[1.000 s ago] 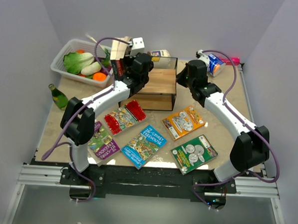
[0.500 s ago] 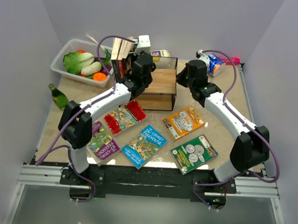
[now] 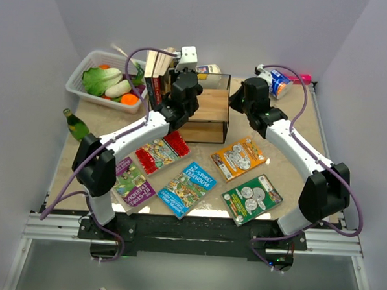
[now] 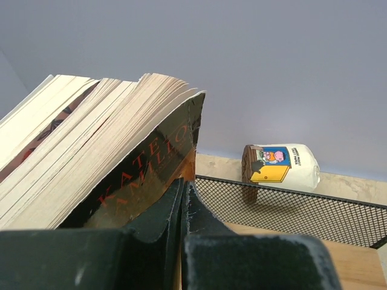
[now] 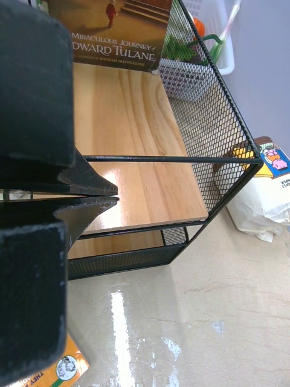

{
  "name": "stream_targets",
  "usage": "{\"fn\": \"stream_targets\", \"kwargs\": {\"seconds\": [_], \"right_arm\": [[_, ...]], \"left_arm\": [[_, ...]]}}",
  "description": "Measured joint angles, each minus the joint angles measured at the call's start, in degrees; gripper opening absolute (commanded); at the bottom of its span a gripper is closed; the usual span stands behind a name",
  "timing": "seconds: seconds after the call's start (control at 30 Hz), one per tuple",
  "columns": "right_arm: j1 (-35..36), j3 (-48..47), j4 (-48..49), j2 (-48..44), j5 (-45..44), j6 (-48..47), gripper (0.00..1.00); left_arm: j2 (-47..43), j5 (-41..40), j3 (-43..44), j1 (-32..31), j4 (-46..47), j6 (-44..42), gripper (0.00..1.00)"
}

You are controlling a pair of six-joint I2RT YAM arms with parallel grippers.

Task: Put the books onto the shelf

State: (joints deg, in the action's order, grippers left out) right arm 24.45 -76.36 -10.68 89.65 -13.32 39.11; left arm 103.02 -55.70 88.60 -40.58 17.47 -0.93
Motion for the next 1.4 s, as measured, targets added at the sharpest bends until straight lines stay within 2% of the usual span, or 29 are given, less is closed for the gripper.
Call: {"fn": "stream_targets", "kwargs": {"seconds": [0.27,0.5,0.57,0.63,0.77,0.87,0.93,1.03,1.2,1.4], "right_arm": [[-0.1,0.0,0.0,0.0,0.4,0.0,0.00],[-0.1,0.0,0.0,0.0,0.7,0.0,0.00],[-0.1,0.0,0.0,0.0,0.7,0.0,0.04],[-0.2,0.0,0.0,0.0,0.7,0.0,0.11],[-0.2,0.0,0.0,0.0,0.8,0.0,0.16],[-0.4,0.0,0.0,0.0,0.9,0.0,0.16],[-0.4,0.0,0.0,0.0,0.9,0.0,0.15],[-0.4,0.0,0.0,0.0,1.0,0.0,0.07],[-0.3,0.7,0.2,0.0,1.1,0.4,0.00],[-0.3,0.8,0.2,0.0,1.3,0.4,0.00]], "left_arm": [[-2.6,0.0,-0.2,-2.0,0.0,-1.3,0.08],[-11.3,0.5,-5.0,-6.3,-0.1,-1.3,0.10],[-14.3,0.5,-6.9,-7.0,-0.8,-0.4,0.10],[-17.8,0.8,-9.9,-7.3,-1.4,1.1,0.10],[-25.7,0.8,-17.3,-7.6,-2.6,4.5,0.09],[-30.8,0.5,-22.4,-7.6,-2.9,7.5,0.00],[-33.5,0.4,-25.7,-7.6,-2.9,9.7,0.00],[-36.7,0.5,-31.4,-7.6,-3.0,14.1,0.00],[-38.1,0.7,-40.3,-7.6,-1.7,20.9,0.00],[-39.0,5.4,-54.4,-5.0,11.0,24.7,0.00]]}}
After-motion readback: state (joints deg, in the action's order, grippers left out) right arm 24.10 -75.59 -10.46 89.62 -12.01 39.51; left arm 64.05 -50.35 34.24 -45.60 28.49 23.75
